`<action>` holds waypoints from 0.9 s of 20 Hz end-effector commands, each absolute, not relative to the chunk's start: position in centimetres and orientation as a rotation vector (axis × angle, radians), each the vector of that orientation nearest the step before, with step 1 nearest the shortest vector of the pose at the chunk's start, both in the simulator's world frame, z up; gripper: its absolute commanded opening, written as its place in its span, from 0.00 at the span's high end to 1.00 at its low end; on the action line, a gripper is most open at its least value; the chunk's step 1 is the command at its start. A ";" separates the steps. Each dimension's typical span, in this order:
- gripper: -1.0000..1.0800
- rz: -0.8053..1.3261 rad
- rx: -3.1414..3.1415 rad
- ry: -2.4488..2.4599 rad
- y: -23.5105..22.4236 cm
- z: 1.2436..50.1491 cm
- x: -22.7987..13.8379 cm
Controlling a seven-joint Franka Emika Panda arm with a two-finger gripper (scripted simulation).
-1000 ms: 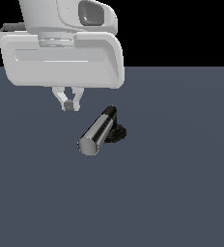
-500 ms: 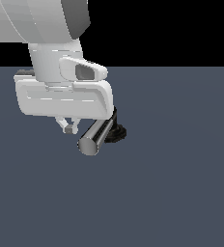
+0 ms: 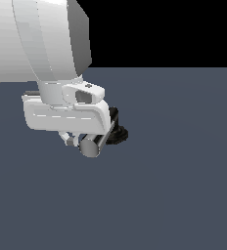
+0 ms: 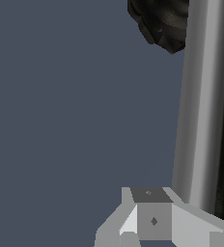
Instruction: Turn on the faucet by rotating a designated handle.
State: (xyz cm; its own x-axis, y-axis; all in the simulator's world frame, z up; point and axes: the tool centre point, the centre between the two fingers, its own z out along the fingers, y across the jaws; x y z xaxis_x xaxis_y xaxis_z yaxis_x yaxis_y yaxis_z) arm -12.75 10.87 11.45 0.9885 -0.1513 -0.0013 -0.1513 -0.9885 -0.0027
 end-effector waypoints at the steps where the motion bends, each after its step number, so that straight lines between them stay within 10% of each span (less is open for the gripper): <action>1: 1.00 0.000 -3.130 0.241 11.0 10.8 -12.4; 18: 1.00 0.000 -3.132 0.244 8.8 10.4 -12.4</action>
